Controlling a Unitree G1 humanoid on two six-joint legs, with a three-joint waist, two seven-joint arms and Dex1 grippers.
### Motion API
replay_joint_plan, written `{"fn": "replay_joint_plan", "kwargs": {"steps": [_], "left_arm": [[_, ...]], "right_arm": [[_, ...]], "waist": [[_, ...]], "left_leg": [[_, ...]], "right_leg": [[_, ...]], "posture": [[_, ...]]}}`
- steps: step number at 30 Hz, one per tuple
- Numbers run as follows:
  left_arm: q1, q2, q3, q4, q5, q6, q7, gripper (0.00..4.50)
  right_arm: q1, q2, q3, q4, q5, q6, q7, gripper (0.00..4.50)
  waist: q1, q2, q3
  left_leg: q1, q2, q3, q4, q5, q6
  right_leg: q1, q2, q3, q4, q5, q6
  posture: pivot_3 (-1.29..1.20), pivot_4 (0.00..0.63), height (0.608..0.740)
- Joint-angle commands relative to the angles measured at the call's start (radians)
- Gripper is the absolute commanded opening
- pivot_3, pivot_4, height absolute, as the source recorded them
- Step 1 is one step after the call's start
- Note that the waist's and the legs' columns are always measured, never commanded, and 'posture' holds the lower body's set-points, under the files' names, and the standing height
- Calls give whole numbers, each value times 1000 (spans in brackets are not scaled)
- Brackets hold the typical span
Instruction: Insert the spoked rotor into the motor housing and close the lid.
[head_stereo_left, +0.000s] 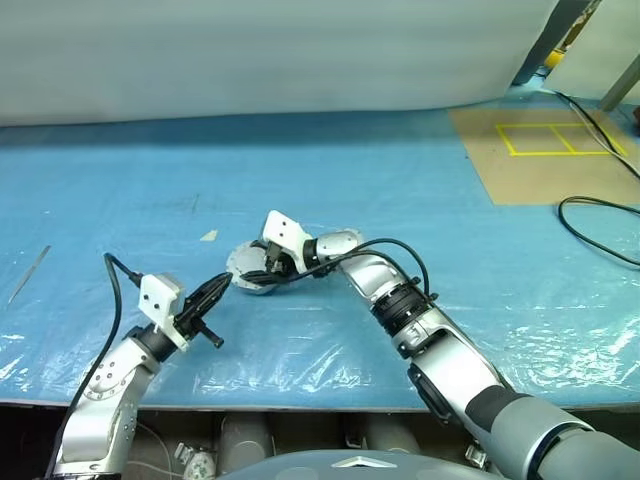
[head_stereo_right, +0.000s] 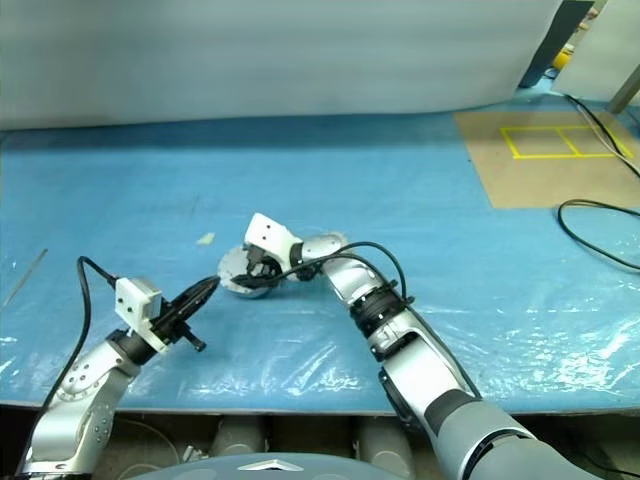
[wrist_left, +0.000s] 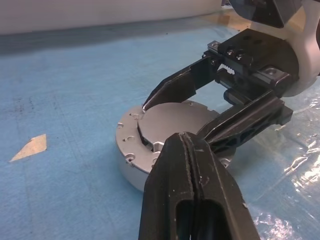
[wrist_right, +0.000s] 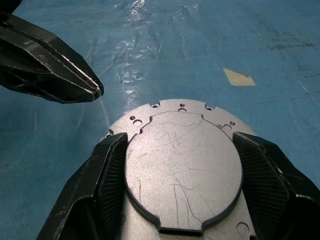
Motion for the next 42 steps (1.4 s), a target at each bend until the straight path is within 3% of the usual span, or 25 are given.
{"fn": "replay_joint_plan", "kwargs": {"steps": [1,6,15,28,36,42], "left_arm": [[-8,1,4,-11,8,-22,4,0],[-25,2,37,26,8,-53,8,0],[-54,21,101,103,3,-94,9,0],[-89,21,57,74,-1,-46,1,0],[-116,19,43,73,1,-23,-1,0],[-113,23,45,59,-2,-10,-1,0]], "right_arm": [[42,-52,77,112,-107,-36,-24,2971],[36,-71,87,135,-114,-65,-26,2971],[-6,-67,58,211,-109,-76,-66,2971],[26,-45,21,186,-45,-19,-8,2971],[26,-4,-17,222,-49,-48,-77,2971],[26,5,-16,256,-61,-99,-87,2971]], "waist": [[1,2,-1],[2,6,-4],[3,9,-8],[6,9,-8],[-3,8,-9],[-2,8,-9]], "left_leg": [[0,0,0,0,0,0],[8,-1,0,0,-2,4],[8,-2,0,0,-2,4],[7,-1,-1,-2,-2,4],[6,-2,0,-4,-2,4],[7,-2,0,-7,-2,4]], "right_leg": [[0,0,0,0,0,0],[8,-2,0,0,0,1],[8,-2,0,0,0,1],[8,-4,0,0,-4,6],[5,-4,1,-3,-1,1],[4,-3,1,-2,-4,7]], "posture": [[0,150,740],[0,150,740],[0,150,740],[0,150,740],[0,150,740],[0,150,740]]}}
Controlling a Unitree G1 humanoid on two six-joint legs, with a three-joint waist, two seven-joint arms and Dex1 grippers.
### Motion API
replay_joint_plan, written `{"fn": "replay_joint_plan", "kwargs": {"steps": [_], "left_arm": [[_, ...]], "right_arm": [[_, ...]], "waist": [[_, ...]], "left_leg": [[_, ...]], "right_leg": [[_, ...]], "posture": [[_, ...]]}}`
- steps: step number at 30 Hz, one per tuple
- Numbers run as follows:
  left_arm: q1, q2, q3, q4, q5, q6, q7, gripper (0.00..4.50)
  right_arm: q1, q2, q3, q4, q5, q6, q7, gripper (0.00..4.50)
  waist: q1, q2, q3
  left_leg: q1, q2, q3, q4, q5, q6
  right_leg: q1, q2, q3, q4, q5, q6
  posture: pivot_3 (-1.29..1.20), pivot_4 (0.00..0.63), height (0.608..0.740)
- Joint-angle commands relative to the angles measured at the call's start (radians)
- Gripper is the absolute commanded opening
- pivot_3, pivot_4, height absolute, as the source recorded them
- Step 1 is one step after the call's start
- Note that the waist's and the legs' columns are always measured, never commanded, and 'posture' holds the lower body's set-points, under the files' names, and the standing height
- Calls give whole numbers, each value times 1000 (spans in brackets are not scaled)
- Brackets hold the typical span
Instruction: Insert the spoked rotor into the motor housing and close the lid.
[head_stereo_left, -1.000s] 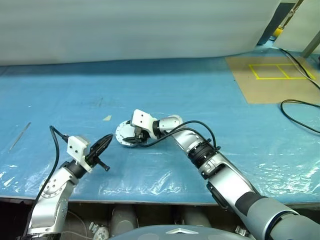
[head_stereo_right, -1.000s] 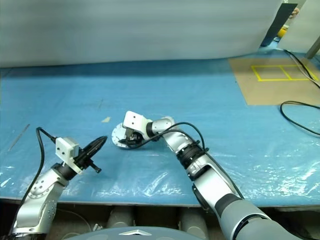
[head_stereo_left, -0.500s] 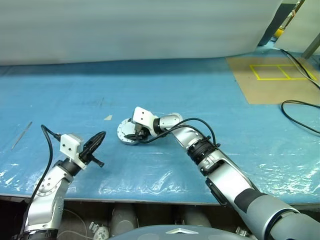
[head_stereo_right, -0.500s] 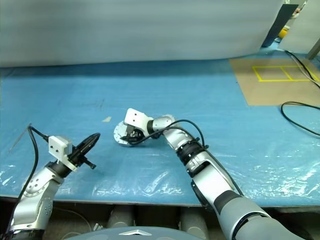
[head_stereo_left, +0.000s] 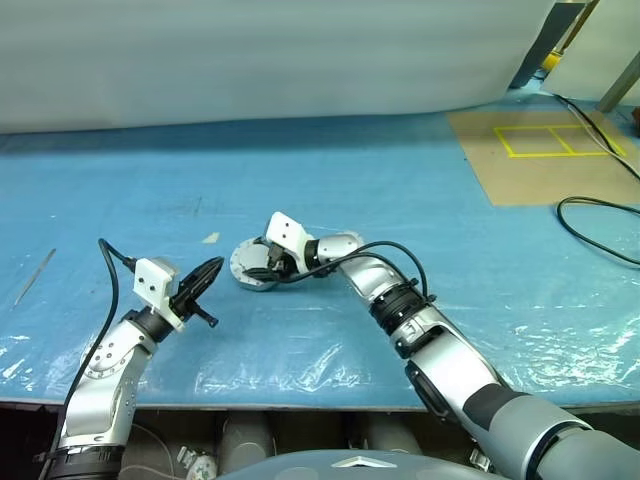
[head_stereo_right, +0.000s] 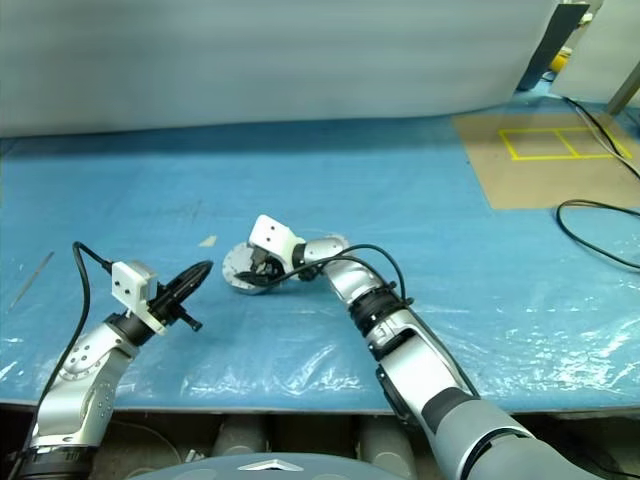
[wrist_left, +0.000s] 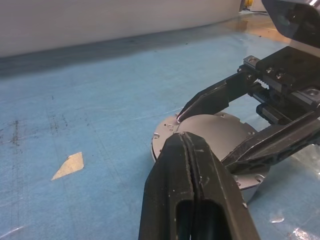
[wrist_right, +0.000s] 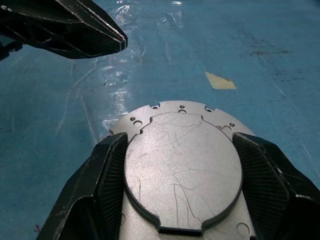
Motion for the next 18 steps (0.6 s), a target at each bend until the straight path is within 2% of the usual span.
{"fn": "replay_joint_plan", "kwargs": {"steps": [1,10,12,18], "left_arm": [[0,14,7,-50,-11,1,-3,0],[-4,20,-2,-29,12,-1,-3,0],[-10,17,-7,-24,18,-2,-2,0],[-32,8,-35,11,41,-18,-3,0]], "right_arm": [[49,-17,26,109,-55,18,-27,2971],[63,0,44,78,-59,61,9,2971],[62,-6,55,72,-73,77,10,2971],[60,-42,112,42,-112,109,51,2971]], "waist": [[1,0,0],[-5,0,0],[-9,0,0],[-15,0,0]], "left_leg": [[0,0,0,0,0,0],[0,0,0,-9,0,0],[0,0,0,-10,0,0],[-1,-1,0,-10,0,0]], "right_leg": [[0,0,0,0,0,0],[-4,0,0,-1,0,0],[-5,0,0,-2,2,-5],[-4,0,1,-4,2,-6]], "posture": [[0,150,740],[0,150,740],[0,150,740],[0,150,740]]}}
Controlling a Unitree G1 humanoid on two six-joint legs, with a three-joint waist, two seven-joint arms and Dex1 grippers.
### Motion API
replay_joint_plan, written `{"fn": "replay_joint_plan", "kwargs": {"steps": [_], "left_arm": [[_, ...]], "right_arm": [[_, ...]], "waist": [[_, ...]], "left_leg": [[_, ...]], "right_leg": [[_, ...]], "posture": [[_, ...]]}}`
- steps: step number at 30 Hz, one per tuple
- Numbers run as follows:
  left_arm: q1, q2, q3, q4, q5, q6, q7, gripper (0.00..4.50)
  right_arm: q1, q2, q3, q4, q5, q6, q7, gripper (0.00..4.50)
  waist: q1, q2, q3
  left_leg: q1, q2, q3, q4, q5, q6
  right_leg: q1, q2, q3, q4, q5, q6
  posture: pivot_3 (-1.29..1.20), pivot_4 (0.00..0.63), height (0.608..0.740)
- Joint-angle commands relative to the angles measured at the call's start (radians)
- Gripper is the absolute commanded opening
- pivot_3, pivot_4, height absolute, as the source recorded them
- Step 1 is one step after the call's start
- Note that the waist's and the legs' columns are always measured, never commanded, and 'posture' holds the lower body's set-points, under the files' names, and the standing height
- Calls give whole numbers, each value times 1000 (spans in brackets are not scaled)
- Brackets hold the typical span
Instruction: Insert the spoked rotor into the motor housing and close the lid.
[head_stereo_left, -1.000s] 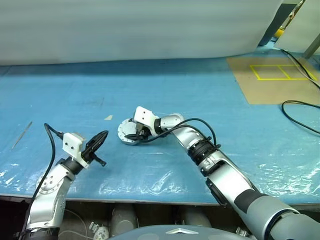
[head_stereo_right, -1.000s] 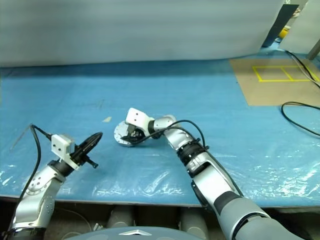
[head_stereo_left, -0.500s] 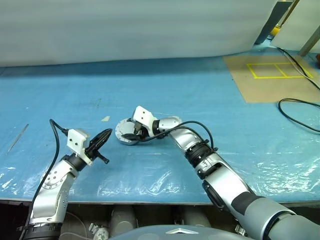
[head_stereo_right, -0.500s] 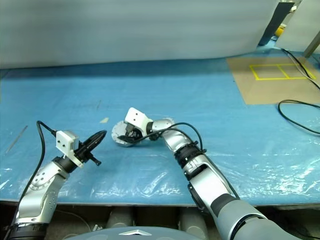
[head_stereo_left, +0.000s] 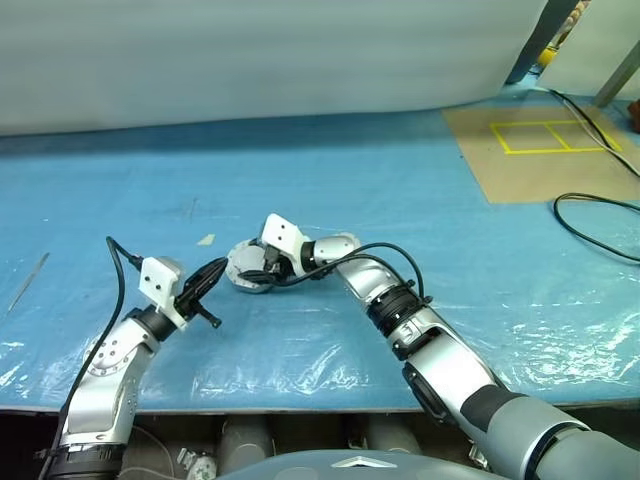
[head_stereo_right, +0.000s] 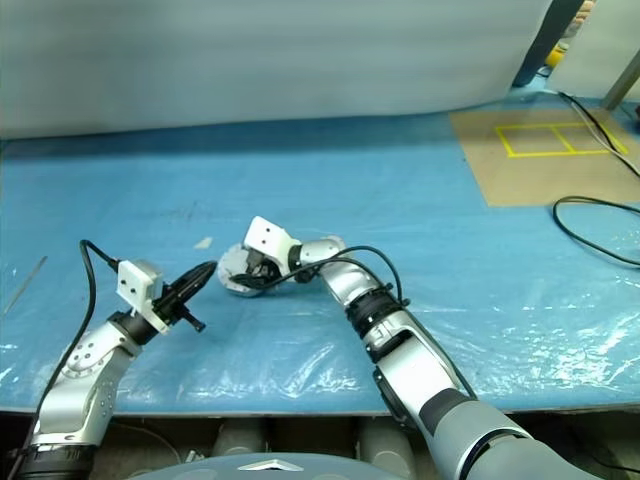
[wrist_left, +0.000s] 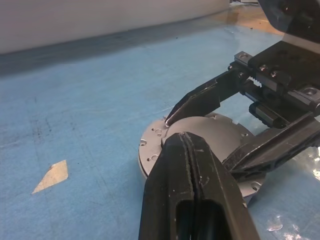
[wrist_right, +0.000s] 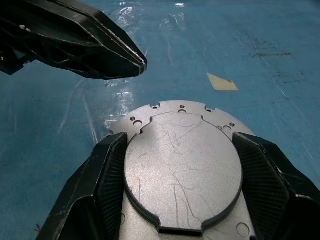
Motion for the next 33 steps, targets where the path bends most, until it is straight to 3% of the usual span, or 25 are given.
{"fn": "replay_joint_plan", "kwargs": {"steps": [1,11,18,33], "left_arm": [[-9,0,-10,4,14,-26,-4,0],[-17,1,-14,51,24,-57,-21,0],[-34,1,-44,83,54,-70,-29,0],[-76,62,-125,193,191,-34,-16,0]], "right_arm": [[61,-56,89,54,-98,96,35,2971],[61,-89,147,22,-168,48,-43,2971],[61,-70,120,8,-120,92,-29,2971],[78,-49,51,-117,-24,217,52,2971]], "waist": [[0,0,0],[-1,2,-1],[0,3,-1],[5,10,-6]], "left_leg": [[0,0,0,0,0,0],[0,0,1,-1,0,0],[1,0,0,-3,0,0],[0,-1,0,-3,0,0]], "right_leg": [[0,0,0,0,0,0],[3,0,0,-6,0,1],[2,-1,0,-4,-4,7],[6,-2,0,-10,-1,2]], "posture": [[0,150,740],[0,150,740],[0,150,740],[0,150,740]]}}
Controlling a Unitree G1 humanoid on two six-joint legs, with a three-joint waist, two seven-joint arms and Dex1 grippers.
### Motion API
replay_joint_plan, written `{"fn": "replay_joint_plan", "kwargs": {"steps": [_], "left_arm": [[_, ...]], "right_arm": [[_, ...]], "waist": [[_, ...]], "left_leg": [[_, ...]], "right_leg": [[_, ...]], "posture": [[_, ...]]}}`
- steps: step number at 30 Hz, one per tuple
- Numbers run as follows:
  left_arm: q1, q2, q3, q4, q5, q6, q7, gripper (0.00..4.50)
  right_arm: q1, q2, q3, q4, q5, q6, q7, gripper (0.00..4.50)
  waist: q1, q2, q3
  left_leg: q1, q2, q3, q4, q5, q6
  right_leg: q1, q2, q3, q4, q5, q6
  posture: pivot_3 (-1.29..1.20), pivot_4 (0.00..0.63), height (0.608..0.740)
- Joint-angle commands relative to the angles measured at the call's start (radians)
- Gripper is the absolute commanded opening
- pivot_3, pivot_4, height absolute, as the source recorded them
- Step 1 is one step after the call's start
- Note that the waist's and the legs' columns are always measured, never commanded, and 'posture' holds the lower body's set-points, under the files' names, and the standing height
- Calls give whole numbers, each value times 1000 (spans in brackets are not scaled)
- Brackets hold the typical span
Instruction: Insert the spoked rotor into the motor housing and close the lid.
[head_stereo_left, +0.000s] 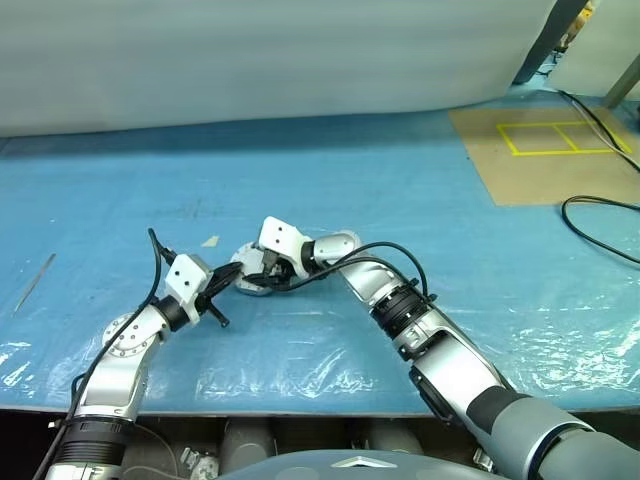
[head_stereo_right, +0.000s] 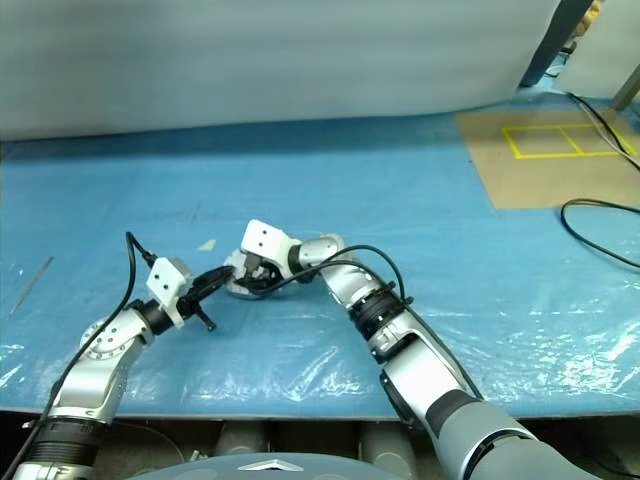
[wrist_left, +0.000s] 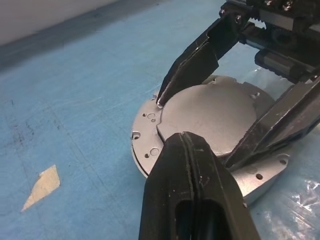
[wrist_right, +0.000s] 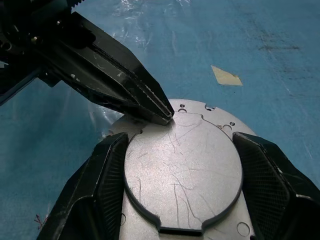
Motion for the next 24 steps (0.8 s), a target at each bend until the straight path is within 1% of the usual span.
{"fn": "replay_joint_plan", "kwargs": {"steps": [1,2,4,5,8,11,16,19,21,24], "left_arm": [[16,7,-27,41,32,50,11,0],[18,7,-29,38,29,53,9,0],[22,5,-31,32,18,61,2,0],[23,4,-31,30,13,64,-1,0],[32,6,-39,19,2,75,-21,0],[30,7,-40,12,-9,85,-23,0],[24,6,-45,-6,-28,103,-35,0],[28,7,-47,-15,-35,108,-41,0],[32,8,-48,-23,-40,114,-44,0],[36,9,-49,-37,-45,123,-47,0]], "right_arm": [[54,-17,16,20,8,73,50,3321],[56,-20,12,7,14,70,59,3695],[59,-23,-1,-14,30,45,71,4271],[60,-22,-7,-19,36,33,75,4471],[75,-40,-17,-65,83,-35,151,4471],[78,-44,-46,-73,109,-106,156,4471],[55,-25,-119,-42,144,-167,108,4471],[26,-12,-154,20,107,-249,-12,4471],[10,-14,-159,61,88,-227,-56,4471],[1,-17,-162,92,98,-78,-50,4471]], "waist": [[3,0,0],[5,0,0],[9,0,0],[10,0,0],[14,-1,0],[14,-2,0],[14,-2,0],[14,-3,0],[14,-3,1],[14,-3,1]], "left_leg": [[0,0,0,0,0,0],[0,0,0,-1,0,0],[-1,-1,0,-2,0,0],[-1,-1,0,-2,0,0],[-2,0,0,-2,0,0],[-2,0,0,-2,0,0],[-6,-2,0,-2,2,-4],[-9,-3,0,-1,2,-4],[-9,-4,0,-1,2,-4],[-10,-4,0,-1,2,-4]], "right_leg": [[0,0,0,0,0,0],[0,0,0,-1,0,1],[-1,0,0,-1,-1,1],[-1,0,0,-1,-1,1],[-2,0,0,-1,-1,1],[-3,0,0,-1,-1,1],[-8,1,-1,-1,0,1],[-8,1,-1,0,0,1],[-9,1,-1,0,0,1],[-9,1,-1,0,0,1]], "posture": [[0,150,740],[0,150,740],[0,150,740],[0,150,740],[0,150,740],[0,150,740],[0,150,740],[0,150,740],[0,150,740],[0,150,740]]}}
